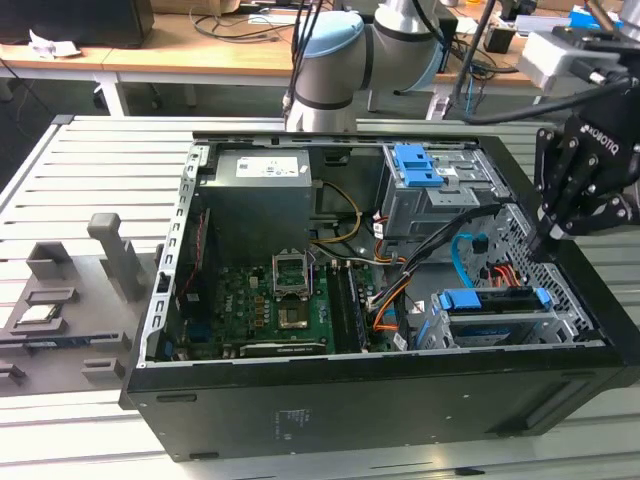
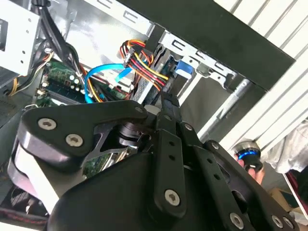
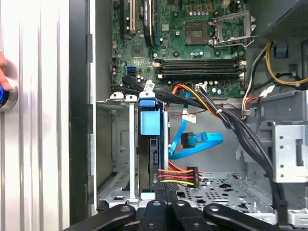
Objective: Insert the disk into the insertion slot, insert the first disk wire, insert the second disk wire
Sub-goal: 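Insert the first disk wire, then insert the second disk wire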
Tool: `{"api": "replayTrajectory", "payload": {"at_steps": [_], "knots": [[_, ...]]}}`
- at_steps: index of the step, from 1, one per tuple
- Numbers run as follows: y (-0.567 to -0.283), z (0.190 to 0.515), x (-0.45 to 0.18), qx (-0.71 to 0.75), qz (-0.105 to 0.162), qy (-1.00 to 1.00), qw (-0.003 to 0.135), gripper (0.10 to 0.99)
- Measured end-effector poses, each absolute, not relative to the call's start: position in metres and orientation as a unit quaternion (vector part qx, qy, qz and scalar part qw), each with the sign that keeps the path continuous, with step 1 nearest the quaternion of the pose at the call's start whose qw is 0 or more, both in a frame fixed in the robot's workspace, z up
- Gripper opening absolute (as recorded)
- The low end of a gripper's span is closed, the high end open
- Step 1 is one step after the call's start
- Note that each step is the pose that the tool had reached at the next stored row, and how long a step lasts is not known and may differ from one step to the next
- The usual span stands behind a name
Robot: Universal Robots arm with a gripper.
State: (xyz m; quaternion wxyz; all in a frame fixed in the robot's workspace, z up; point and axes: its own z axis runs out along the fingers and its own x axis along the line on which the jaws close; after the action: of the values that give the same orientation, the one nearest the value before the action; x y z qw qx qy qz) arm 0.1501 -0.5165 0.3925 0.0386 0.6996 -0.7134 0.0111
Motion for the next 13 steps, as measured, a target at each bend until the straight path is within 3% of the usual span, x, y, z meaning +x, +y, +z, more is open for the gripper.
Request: {"api": "replayTrajectory", "payload": {"at_steps": [13], "knots": [[-0.5165,0.3973,0.1501,0.7,0.011,-0.713,0.039,0.106]]}}
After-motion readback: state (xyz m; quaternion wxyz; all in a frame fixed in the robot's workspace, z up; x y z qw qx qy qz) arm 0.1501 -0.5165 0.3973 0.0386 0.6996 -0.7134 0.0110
